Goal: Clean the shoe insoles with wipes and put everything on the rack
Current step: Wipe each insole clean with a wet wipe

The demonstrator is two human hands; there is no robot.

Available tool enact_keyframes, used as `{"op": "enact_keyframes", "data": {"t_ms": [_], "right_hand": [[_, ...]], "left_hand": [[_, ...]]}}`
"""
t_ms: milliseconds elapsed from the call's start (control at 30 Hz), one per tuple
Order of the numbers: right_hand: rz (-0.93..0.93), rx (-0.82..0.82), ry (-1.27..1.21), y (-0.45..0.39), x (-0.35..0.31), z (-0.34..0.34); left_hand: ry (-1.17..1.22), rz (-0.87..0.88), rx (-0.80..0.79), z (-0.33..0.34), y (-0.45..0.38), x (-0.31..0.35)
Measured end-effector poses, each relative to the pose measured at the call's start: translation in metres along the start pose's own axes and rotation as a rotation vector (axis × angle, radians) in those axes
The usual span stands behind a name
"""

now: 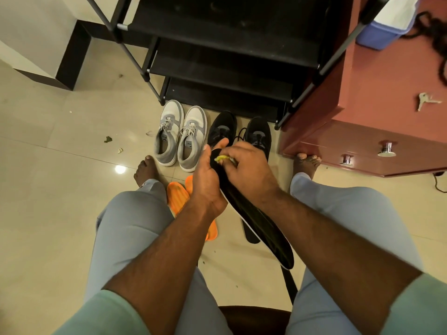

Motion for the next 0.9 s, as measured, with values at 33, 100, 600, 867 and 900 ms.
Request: {"op": "enact_keyframes", "data": {"t_ms": [33,100,600,867,900], "right_hand": [[0.042,0.012,0.008,-0.005,0.006,-0.002],[0.096,0.014,0.007,-0.012,0.012,-0.003],[0.142,-0.178,-0.137,-0.002,0.003,0.004],[0.175,-0.171,0.087,-0.005,0.02,0.002],[0.169,-0.166,0.087,-0.005,0.02,0.002]], "left_hand": [[0.006,-0.009,-0.003,0.001,0.001,-0.002],[0.028,-0.014,-0.007,0.003,0.001,-0.003],[0.074,0.037,0.013,-0.004,-0.005,0.007],[0.039,0.054,0.015,-0.005,-0.011,0.006],[0.052,0.054,0.008,-0.005,-0.011,0.007]]}}
Point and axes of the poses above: each hand's wrist, its own y-axis away from the middle knuckle, its own z-axis out of the palm, x = y × z, the point moved 7 cm from there along -y, towards the middle knuckle, and after that the axes turned 4 degrees about x, right-handed, at the moved point
